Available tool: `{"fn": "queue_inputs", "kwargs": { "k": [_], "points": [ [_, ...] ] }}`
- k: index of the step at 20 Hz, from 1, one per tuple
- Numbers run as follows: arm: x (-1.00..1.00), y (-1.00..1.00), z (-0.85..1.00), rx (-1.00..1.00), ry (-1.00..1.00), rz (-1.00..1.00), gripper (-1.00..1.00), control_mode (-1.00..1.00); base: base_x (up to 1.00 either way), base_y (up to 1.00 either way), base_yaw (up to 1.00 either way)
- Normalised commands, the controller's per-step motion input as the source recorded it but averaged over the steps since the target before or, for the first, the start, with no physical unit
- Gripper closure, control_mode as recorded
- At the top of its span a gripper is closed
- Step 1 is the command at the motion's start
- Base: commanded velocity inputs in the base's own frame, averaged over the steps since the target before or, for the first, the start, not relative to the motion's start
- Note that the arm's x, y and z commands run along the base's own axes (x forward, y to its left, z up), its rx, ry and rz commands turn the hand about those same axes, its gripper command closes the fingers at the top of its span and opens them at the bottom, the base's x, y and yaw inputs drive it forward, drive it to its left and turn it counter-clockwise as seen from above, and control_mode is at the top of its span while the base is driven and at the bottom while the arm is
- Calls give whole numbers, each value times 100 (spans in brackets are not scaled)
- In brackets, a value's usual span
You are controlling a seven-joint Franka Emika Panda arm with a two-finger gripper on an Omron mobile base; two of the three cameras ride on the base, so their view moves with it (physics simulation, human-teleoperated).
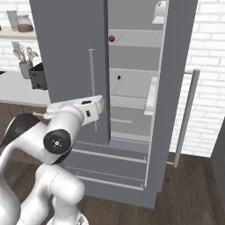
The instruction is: Take the strawberry from the fridge and place it on top of the pancake, located on the dining counter.
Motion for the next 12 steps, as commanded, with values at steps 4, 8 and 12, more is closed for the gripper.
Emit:
{"fn": "queue_inputs", "kwargs": {
  "k": [4, 8, 12],
  "points": [
    [27, 29, 0, -4, 31, -27, 100, -100, 0, 0, 0],
    [39, 1, 0, -1, 27, -38, 100, -100, 0, 0, 0],
    [37, 0, 11, 6, 32, -22, 100, -100, 0, 0, 0]
  ]
}}
